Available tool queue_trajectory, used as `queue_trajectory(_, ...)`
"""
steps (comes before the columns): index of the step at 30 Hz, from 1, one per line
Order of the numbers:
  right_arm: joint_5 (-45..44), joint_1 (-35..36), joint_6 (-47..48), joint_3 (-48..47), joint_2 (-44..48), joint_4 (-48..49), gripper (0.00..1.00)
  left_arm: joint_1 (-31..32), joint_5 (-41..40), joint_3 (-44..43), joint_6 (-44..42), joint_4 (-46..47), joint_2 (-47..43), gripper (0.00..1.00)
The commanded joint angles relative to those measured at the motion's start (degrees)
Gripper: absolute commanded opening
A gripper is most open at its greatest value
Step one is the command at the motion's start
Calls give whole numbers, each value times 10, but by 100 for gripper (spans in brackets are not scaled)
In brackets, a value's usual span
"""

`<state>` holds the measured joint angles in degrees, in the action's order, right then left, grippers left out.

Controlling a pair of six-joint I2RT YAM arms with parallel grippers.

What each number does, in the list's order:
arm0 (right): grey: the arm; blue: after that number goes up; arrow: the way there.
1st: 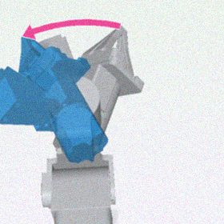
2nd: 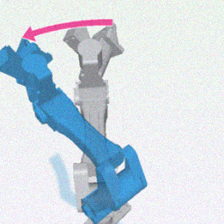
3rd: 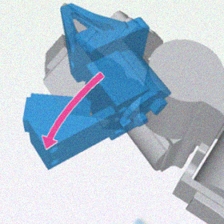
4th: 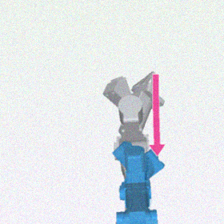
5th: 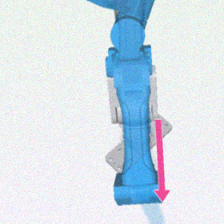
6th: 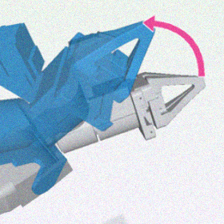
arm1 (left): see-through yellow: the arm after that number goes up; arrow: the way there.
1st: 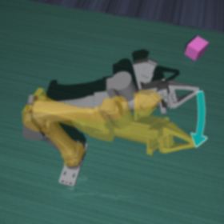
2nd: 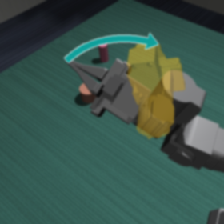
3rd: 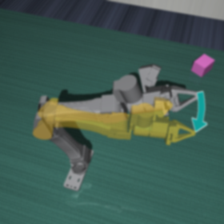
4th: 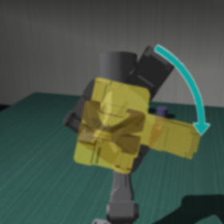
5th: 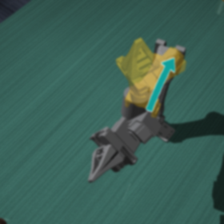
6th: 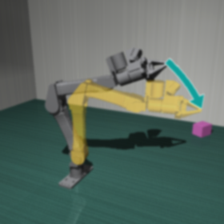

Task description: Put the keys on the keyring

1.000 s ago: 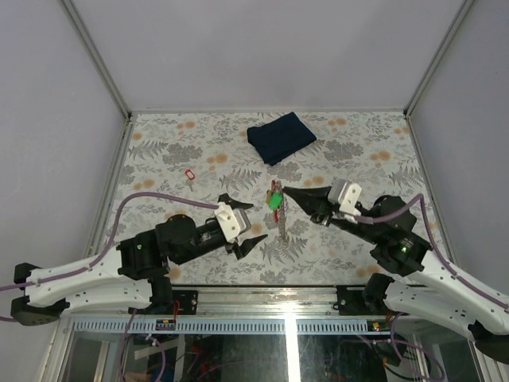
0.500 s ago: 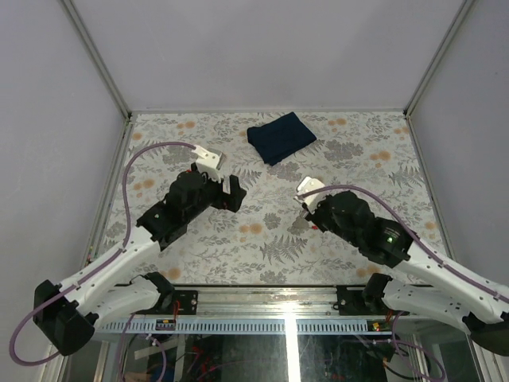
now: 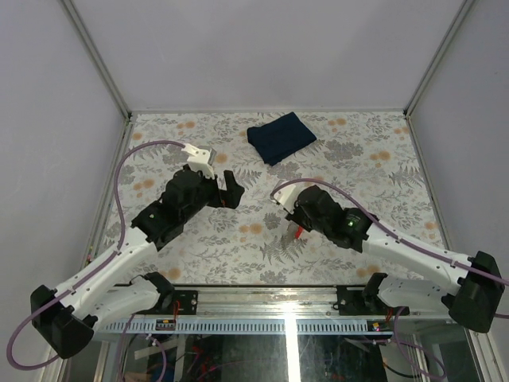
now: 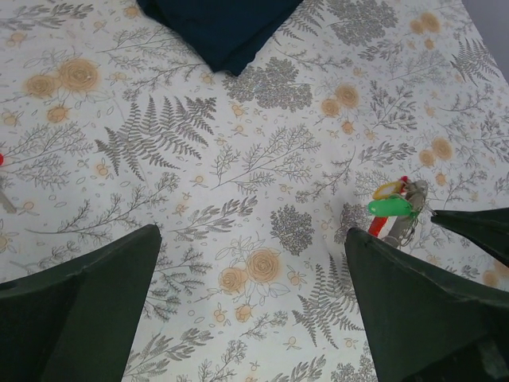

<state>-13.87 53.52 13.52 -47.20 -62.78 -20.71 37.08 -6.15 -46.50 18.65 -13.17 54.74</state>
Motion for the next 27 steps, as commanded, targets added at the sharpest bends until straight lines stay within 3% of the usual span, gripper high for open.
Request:
queue_trajectory(1, 42, -39, 9, 12, -31, 77, 0, -3, -40, -16, 30, -32, -18, 100)
queue_trajectory(6, 86, -77, 1, 30, -73, 168, 3, -5, -40, 11, 26, 1, -37, 100)
queue_trajectory(13, 137, -113, -10, -7, -174, 246, 11, -6, -61, -1, 33, -32, -6, 100)
queue_trajectory(18, 214, -148, -67, -27, -201, 269, 34, -27, -58, -10, 33, -56, 9, 100)
queue_trajectory(22, 249, -179, -143, -7, -170, 298, 55, -86, -24, -11, 48, -57, 19, 100)
queue_trajectory(27, 146, -191, -267, 8, -94, 282, 64, -203, 51, -27, 74, -66, 55, 100)
